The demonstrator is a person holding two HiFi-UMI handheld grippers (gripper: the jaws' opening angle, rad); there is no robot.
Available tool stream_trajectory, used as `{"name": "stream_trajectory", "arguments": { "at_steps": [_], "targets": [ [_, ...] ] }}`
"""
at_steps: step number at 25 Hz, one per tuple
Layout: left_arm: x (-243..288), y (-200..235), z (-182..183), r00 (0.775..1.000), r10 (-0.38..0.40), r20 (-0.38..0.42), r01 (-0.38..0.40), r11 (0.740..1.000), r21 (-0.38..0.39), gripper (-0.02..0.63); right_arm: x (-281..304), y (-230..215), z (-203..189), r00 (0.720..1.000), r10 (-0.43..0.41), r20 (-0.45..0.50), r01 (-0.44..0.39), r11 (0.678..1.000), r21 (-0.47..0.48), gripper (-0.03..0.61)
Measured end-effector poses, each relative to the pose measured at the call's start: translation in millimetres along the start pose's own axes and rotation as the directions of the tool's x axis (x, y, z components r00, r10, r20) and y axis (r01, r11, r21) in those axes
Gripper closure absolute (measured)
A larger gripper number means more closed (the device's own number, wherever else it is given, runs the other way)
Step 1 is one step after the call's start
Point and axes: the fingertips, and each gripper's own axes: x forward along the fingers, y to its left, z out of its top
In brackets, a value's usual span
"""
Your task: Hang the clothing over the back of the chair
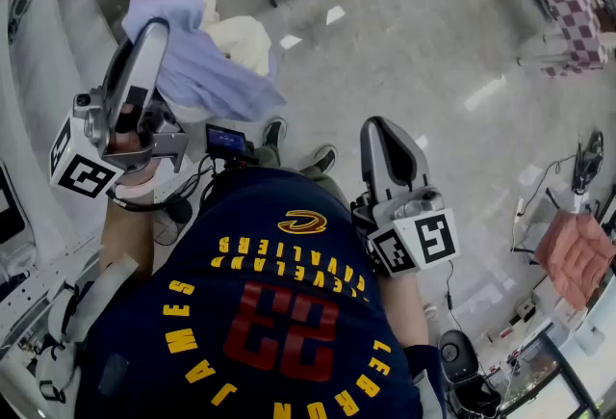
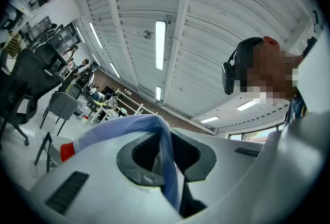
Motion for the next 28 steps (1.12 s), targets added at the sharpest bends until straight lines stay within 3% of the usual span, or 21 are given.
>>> {"name": "stream_trajectory", "arguments": {
  "at_steps": [15,28],
  "targets": [
    [-12.6,16.4,3.7,1.0,-0.02,-0.017,0.02,0.999,-0.025,0.575,10.6,17.8,-4.8,1.0,-0.021,0.023,0.021,1.0,-0.006,0.557],
    [-22.5,92.5,33.5,0.994,-0.11,-0.004,0.109,0.99,-0.087,0.577,59.3,45.1,-3.0,0.985,-0.172,0.03,0.173,0.984,-0.052,0.557]
  ]
}}
